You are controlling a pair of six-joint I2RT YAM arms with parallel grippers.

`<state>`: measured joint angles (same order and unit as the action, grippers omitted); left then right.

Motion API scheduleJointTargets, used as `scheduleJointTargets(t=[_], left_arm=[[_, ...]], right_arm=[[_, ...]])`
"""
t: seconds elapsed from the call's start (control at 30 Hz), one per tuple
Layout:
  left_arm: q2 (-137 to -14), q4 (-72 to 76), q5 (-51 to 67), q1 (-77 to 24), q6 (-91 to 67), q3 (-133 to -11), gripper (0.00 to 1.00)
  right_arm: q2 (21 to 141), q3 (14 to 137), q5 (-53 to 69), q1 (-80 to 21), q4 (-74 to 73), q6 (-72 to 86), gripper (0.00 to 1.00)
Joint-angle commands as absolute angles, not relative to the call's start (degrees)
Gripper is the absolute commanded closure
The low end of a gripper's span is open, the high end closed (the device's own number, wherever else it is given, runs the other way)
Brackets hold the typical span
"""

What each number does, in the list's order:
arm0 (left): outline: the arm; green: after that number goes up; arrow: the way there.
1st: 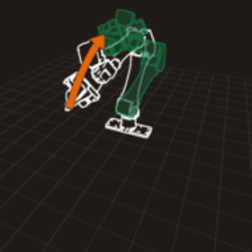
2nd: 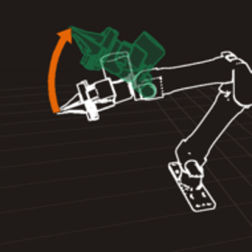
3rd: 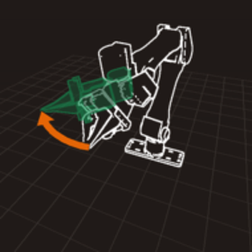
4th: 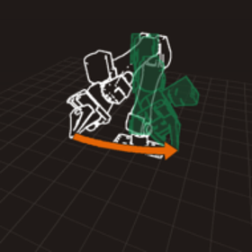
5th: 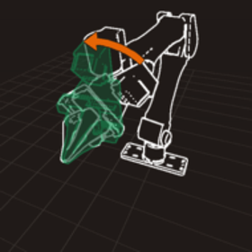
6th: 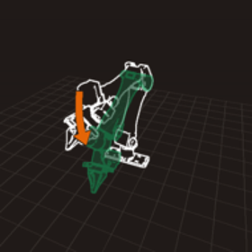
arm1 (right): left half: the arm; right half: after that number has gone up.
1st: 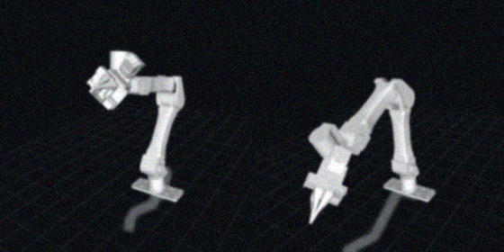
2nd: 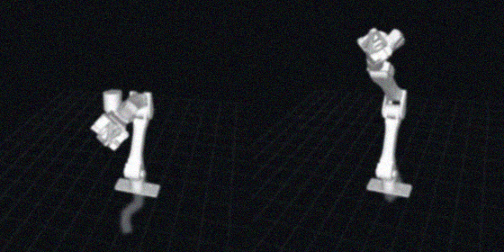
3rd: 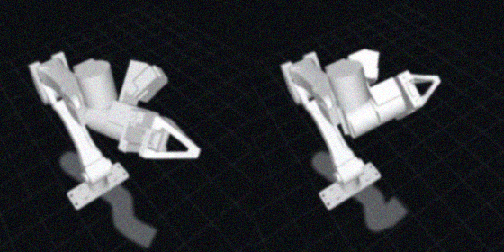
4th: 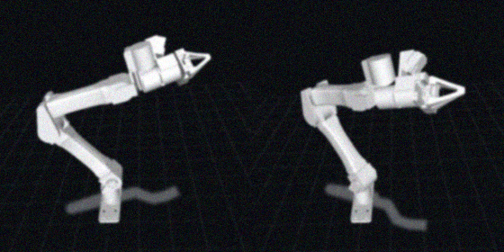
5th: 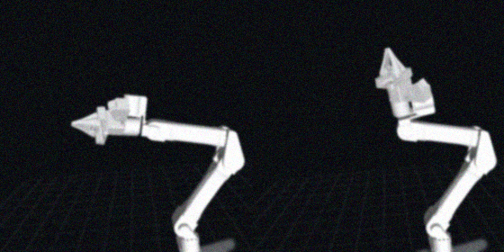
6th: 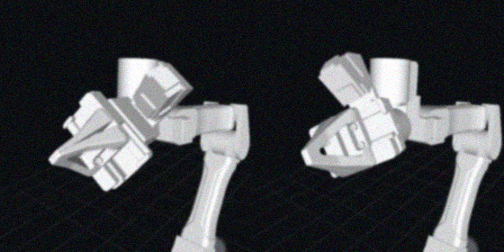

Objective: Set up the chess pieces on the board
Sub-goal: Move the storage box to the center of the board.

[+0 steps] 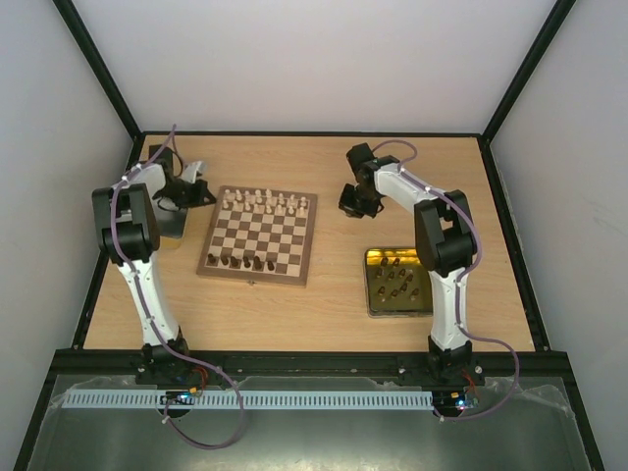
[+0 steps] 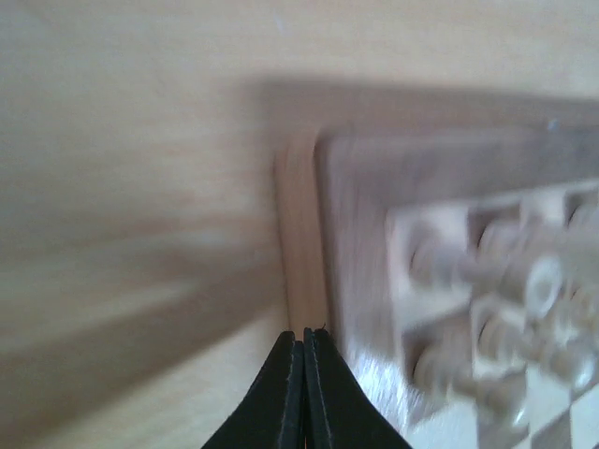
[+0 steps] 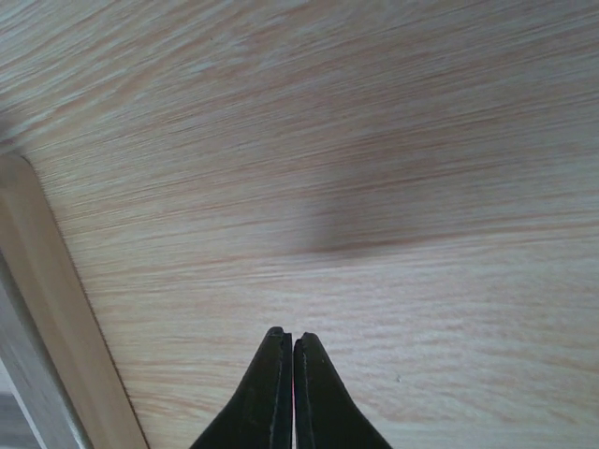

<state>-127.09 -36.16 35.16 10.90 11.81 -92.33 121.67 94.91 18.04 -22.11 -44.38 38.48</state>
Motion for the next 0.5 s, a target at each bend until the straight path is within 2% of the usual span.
scheduleJointTargets(t=[0.0, 0.47], left_arm=[[-130.8, -43.8, 30.6, 8.9, 14.0, -83.2, 0.98], [-125.1, -44.8, 29.6, 8.5, 15.9, -77.9, 0.98]], right_arm=[[123.9, 97.6, 18.6, -22.4, -45.4, 38.1, 0.98], [124.3, 96.7, 17.9, -22.5, -45.0, 38.4, 0.98]])
